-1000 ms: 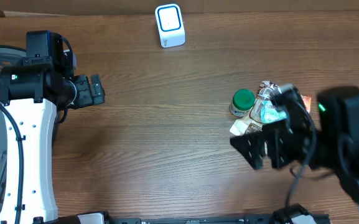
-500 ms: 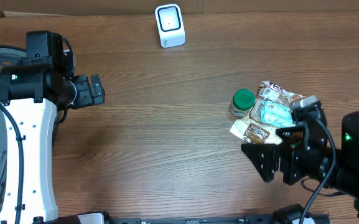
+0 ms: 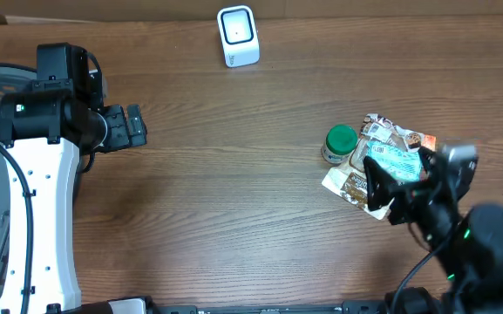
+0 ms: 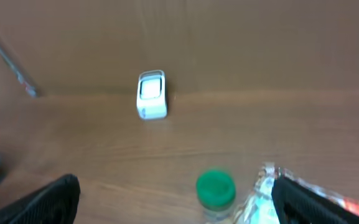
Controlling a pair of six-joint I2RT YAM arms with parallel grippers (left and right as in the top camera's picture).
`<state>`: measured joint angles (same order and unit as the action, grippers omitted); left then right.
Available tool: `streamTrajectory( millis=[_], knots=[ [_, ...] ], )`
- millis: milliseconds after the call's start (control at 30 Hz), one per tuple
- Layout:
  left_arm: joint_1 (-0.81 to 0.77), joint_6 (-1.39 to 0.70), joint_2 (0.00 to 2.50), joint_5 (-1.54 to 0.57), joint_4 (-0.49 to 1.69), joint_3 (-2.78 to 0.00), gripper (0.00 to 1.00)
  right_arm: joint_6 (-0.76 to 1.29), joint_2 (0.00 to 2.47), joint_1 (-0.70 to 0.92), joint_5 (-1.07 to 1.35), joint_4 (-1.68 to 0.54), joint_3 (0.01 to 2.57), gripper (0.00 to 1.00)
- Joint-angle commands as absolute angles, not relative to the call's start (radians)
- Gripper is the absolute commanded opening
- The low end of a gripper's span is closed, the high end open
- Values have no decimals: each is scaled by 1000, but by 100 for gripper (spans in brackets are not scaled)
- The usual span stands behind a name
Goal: Scan the item barcode
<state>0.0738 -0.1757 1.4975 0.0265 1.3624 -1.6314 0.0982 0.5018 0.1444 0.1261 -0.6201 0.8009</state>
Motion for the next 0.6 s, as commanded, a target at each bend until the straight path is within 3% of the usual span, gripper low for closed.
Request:
streamTrajectory(
  millis=[0,300,567],
  knots=[
    [78,-168,1499,18,1360,-1640,100,90,354,141,106,-460,570,100],
    [78,-168,1499,18,1360,-1640,99,90,97,141,158,-157,132,100],
    [78,-168,1499,18,1360,-1640,99,89,2,141,181,-109,31,100]
  ],
)
